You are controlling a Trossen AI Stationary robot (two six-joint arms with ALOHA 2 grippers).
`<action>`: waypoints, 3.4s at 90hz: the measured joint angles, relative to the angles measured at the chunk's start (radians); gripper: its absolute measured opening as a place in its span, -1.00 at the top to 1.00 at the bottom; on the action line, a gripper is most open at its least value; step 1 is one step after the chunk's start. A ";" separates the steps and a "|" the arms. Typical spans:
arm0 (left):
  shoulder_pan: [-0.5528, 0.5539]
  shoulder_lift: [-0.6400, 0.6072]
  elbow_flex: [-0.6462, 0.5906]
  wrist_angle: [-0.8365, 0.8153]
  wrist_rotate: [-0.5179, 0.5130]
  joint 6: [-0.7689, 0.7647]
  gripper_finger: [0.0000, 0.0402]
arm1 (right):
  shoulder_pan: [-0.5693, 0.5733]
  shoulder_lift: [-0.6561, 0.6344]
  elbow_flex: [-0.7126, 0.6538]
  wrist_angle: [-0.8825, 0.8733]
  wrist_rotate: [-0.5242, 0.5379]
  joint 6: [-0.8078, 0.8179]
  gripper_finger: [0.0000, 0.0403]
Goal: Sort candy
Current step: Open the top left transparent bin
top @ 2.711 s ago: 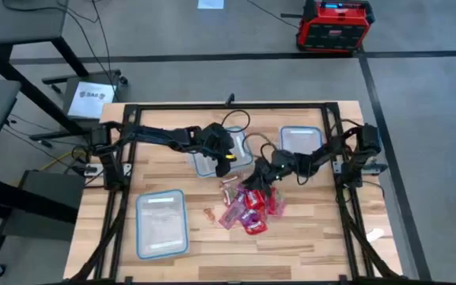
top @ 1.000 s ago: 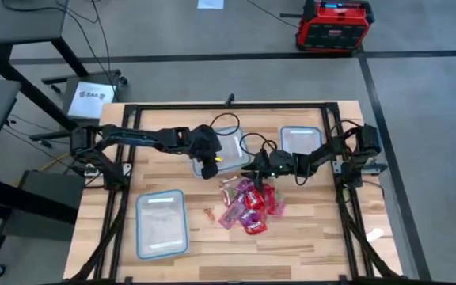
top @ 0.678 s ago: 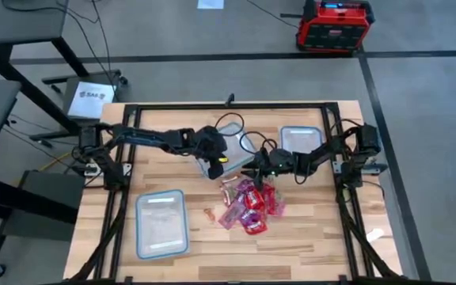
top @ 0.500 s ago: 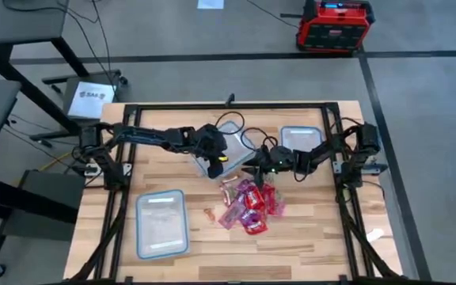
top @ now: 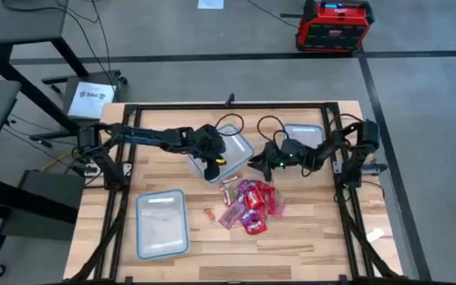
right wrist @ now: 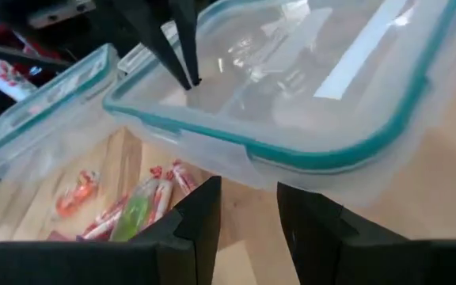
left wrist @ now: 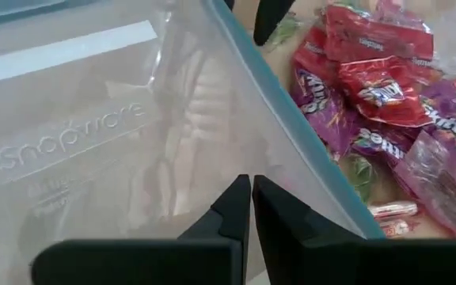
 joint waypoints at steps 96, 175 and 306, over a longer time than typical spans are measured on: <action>0.010 0.130 0.007 0.149 -0.019 -0.036 0.99 | 0.003 0.002 0.100 -0.027 -0.317 0.005 0.55; -0.011 0.137 0.061 0.075 0.003 -0.015 1.00 | 0.011 -0.005 0.105 -0.334 -0.060 -0.194 0.70; -0.004 0.147 0.061 0.112 -0.025 -0.004 1.00 | 0.023 -0.011 0.236 -0.173 -0.552 -0.154 0.74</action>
